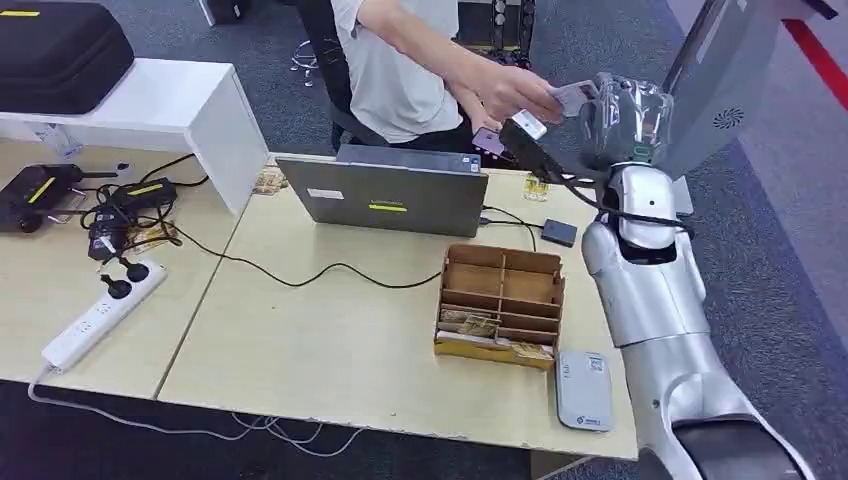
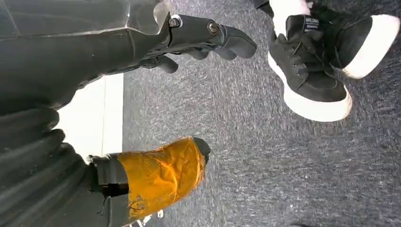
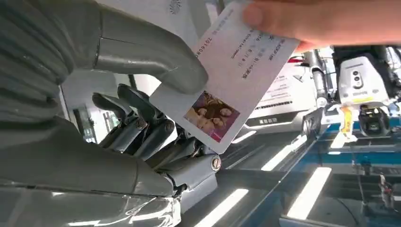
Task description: Pass the card to the sensor for recognition and then transmit it.
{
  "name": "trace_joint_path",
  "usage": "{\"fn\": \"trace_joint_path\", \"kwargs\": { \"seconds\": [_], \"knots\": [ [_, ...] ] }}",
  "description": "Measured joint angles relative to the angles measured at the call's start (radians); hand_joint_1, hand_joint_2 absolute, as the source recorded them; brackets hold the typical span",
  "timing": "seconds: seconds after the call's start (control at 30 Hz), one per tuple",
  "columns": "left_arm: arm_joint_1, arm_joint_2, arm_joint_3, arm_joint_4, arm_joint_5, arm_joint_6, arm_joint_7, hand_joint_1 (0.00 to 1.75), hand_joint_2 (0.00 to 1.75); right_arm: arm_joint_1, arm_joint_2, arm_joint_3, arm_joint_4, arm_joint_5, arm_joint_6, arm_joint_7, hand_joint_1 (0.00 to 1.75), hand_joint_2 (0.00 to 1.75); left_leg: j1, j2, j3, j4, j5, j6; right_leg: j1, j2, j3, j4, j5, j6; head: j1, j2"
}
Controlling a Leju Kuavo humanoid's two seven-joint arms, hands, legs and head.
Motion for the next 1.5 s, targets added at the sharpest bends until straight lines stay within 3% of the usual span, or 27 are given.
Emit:
{"fn": "trace_joint_path", "kwargs": {
  "seconds": [0.43, 0.57, 0.63, 0.67, 0.83, 0.87, 0.9, 0.97, 1.03, 1.27, 1.5],
  "knots": [
    [0.0, 0.0, -0.008, 0.0, -0.001, 0.0, 0.0, 0.0, 1.75, -0.023, 0.005, -0.02, 0.108, 0.003, -0.002, 0.0, 1.75, 1.75, 0.0, -0.008, -0.007, 0.0, 0.001, 0.001, 0.0, -0.006, -0.004, 0.0, 0.0, 0.0, 0.0, 0.0],
    [0.0, 0.0, -0.016, 0.0, -0.02, 0.001, -0.001, 0.0, 1.75, -0.03, 0.005, -0.038, 0.129, 0.017, 0.008, 0.075, 1.75, 1.75, 0.0, -0.011, -0.009, 0.0, 0.001, 0.001, 0.0, -0.009, -0.006, -0.001, 0.0, 0.0, 0.0, 0.0],
    [0.0, 0.0, -0.018, 0.0, -0.026, 0.001, -0.004, 0.0, 1.75, -0.033, 0.005, -0.071, 0.144, 0.007, 0.0, 0.064, 1.75, 1.75, 0.0, -0.014, -0.01, 0.001, 0.002, 0.001, 0.0, -0.012, -0.006, -0.001, 0.0, 0.0, 0.001, 0.0],
    [0.001, -0.002, -0.019, 0.0, -0.027, -0.004, -0.004, 0.0, 1.75, -0.033, 0.005, -0.092, 0.151, 0.005, -0.006, 0.047, 0.0, 1.75, 0.0, -0.015, -0.012, 0.001, 0.002, 0.002, 0.0, -0.014, -0.006, -0.001, 0.0, 0.0, 0.0, 0.0],
    [0.0, -0.01, -0.019, 0.002, -0.013, -0.042, -0.035, 0.0, 1.75, -0.03, 0.007, -0.16, 0.156, -0.013, -0.044, -0.035, 0.0, 1.75, 0.0, -0.013, -0.012, 0.001, 0.002, 0.002, 0.0, -0.011, -0.006, -0.002, 0.0, 0.0, 0.001, 0.0],
    [0.0, -0.011, -0.019, 0.002, -0.01, -0.038, -0.037, 0.0, 0.0, -0.025, 0.01, -0.172, 0.152, -0.017, -0.052, -0.06, 0.0, 1.75, 0.0, -0.011, -0.012, 0.001, 0.001, 0.002, 0.0, -0.01, -0.006, -0.003, 0.0, 0.0, 0.0, 0.0],
    [0.0, -0.019, -0.019, 0.002, 0.0, -0.02, -0.037, 0.0, 1.75, -0.008, 0.013, -0.174, 0.129, -0.029, -0.068, -0.113, 0.0, 1.75, 0.0, -0.009, -0.011, 0.001, 0.001, 0.002, 0.0, -0.008, -0.006, -0.003, 0.0, 0.001, 0.001, 0.0],
    [-0.001, -0.032, -0.019, 0.002, 0.014, 0.015, -0.037, 0.0, 1.75, 0.045, 0.023, -0.172, 0.056, -0.053, -0.084, -0.213, 0.0, 1.75, 0.0, -0.009, -0.01, 0.001, 0.001, 0.002, 0.0, -0.008, -0.006, -0.003, 0.0, 0.001, 0.0, 0.0],
    [-0.001, -0.034, -0.019, 0.002, 0.014, 0.006, -0.032, 0.0, 1.75, 0.116, 0.038, -0.153, -0.049, -0.087, -0.063, -0.258, 0.0, 1.75, 0.0, -0.009, -0.01, 0.001, 0.001, 0.002, 0.001, -0.009, -0.006, -0.003, 0.0, 0.001, 0.001, 0.0],
    [0.001, -0.027, -0.013, 0.002, 0.034, -0.006, -0.012, 0.0, 1.75, 0.323, 0.051, -0.037, -0.365, -0.194, -0.031, -0.297, 0.0, 1.75, 0.001, -0.008, -0.009, 0.0, 0.001, 0.001, 0.002, -0.007, -0.007, -0.002, 0.0, 0.0, 0.0, 0.0],
    [0.002, -0.026, 0.016, 0.002, 0.071, 0.01, 0.008, 0.0, 1.75, 0.575, 0.011, 0.055, -0.685, -0.314, -0.038, -0.373, 0.0, 1.75, 0.002, -0.008, -0.01, 0.0, 0.001, 0.001, 0.002, -0.008, -0.007, -0.003, 0.0, 0.0, 0.0, 0.0]
  ]
}}
